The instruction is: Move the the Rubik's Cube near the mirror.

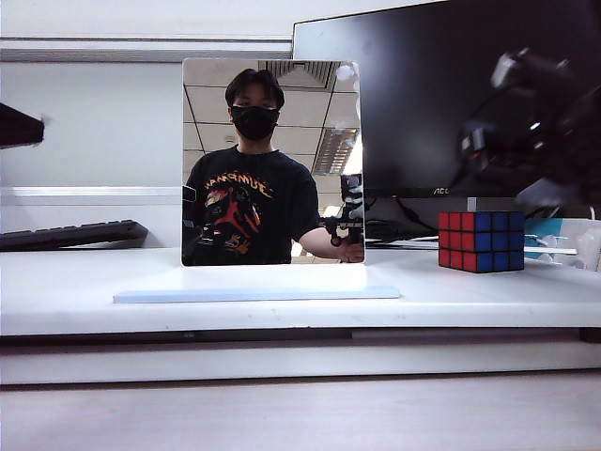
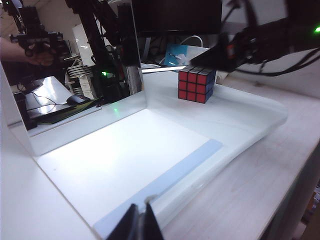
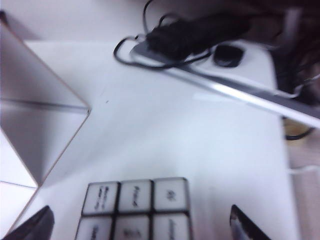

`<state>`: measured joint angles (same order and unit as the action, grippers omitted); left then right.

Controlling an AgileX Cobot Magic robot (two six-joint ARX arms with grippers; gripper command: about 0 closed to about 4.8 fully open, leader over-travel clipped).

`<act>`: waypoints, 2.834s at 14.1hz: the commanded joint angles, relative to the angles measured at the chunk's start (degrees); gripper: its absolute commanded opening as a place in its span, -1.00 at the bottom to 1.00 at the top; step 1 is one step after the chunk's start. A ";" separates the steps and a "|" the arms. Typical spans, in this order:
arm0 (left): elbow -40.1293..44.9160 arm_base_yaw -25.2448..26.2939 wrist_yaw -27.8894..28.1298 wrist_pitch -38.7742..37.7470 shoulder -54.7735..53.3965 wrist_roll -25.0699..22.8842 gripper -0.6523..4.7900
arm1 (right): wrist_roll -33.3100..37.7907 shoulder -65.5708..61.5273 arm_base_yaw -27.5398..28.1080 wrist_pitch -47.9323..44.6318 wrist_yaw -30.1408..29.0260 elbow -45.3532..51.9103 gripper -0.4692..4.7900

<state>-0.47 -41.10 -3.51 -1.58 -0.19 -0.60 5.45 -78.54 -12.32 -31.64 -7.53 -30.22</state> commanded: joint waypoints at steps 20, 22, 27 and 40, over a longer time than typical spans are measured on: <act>-0.09 30.42 -0.35 0.33 -0.02 -0.24 -0.68 | 13.51 -17.99 -44.28 1.88 48.76 -15.17 -0.84; -0.09 30.49 -0.33 0.35 -0.02 -0.24 -0.68 | 16.04 -18.71 -44.22 1.62 48.52 -15.17 -0.84; -0.09 31.28 -0.42 0.35 0.00 -0.24 -0.68 | 21.55 -20.74 -44.78 1.42 48.35 -16.87 -0.84; -0.09 31.28 -0.37 0.35 -0.02 -0.24 -0.68 | 22.73 -23.74 -47.28 3.30 56.06 -21.53 0.65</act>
<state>-0.47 -9.80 -3.68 -1.61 -0.19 -0.60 28.03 -103.28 -58.96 -26.50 47.83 -51.27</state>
